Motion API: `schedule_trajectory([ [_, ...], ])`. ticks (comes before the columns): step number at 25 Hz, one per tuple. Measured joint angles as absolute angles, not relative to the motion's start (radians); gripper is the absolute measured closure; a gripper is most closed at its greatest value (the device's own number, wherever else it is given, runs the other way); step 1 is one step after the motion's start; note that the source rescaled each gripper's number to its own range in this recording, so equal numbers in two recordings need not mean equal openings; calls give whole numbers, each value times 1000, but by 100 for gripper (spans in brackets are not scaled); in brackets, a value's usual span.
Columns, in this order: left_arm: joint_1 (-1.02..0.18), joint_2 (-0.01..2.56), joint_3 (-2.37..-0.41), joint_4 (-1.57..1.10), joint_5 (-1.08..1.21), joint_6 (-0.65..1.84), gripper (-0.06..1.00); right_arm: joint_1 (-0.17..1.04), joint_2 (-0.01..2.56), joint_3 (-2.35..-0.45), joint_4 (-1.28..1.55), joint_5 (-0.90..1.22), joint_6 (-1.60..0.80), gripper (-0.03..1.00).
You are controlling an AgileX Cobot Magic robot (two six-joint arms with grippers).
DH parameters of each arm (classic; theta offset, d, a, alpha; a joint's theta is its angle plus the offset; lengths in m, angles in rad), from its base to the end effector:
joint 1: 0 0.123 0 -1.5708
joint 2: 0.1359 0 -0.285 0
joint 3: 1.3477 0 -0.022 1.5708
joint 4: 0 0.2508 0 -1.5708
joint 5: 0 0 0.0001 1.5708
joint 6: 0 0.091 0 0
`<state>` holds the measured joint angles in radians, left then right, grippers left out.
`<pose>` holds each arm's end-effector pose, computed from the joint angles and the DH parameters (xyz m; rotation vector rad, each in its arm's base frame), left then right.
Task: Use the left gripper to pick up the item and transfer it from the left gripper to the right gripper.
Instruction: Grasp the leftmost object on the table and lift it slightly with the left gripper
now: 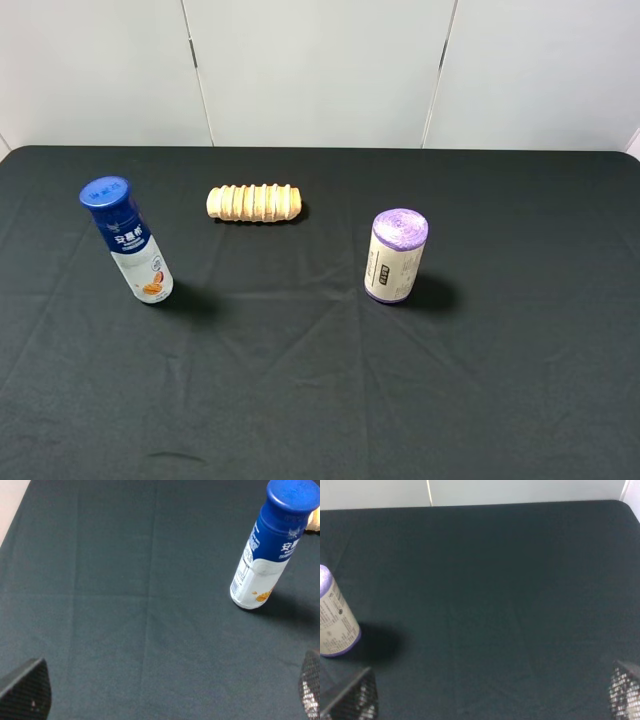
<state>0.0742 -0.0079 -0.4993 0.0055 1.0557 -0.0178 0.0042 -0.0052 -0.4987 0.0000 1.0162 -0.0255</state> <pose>-0.0058 0.0000 0.2775 -0.0937 2.0302 0.0421 -0.0037 0.0000 0.2806 -0.0296 1.9957 -0.0137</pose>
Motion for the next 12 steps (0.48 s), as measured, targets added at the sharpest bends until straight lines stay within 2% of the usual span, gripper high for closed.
schedule_trajectory([
  [12, 74, -8, -499, 5, 1056, -18, -6, 4, -5, -499, 0, 1016, -26, -3],
])
